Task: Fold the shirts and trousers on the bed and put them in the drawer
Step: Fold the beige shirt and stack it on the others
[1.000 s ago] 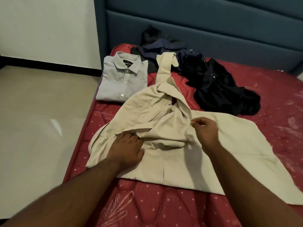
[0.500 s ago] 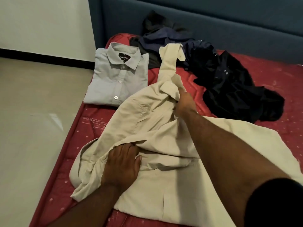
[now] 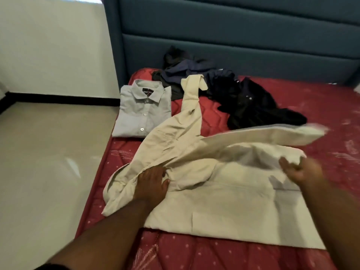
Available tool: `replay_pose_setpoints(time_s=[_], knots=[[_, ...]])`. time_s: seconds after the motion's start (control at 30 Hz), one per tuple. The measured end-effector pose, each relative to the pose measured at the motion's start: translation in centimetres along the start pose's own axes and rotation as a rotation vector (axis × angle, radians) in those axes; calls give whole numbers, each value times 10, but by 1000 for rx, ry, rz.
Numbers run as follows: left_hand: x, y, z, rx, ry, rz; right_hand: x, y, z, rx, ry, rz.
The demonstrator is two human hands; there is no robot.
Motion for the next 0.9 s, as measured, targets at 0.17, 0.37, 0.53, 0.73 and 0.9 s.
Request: replay_pose_setpoints(time_s=[0.17,0.37,0.53,0.73,0.9], knots=[[-39,11,-9,145,130,-98,-87,-10,-122,-269,-46,134],[-23,18,-28,-53,-119,-358,-100,-24,-64,-196,-215,80],[-1,20,-34,-307,-357,-452,-115,2,-37,-142,-314,188],[35,6,-24,-532,-768,-496,-84,51,-36,-228,-371,118],[-16,-17,-47,-606,-635,-200,-9,23,-4,-140,-88,-147]])
Point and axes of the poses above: each hand's wrist, its own y-axis towards the middle knuckle, its own z-axis out of the palm, x = y × z, the point moved 8 cm from there along y, towards the middle knuckle, and after that the axes turned 15 degrees about -y, right-handed, at the moved point
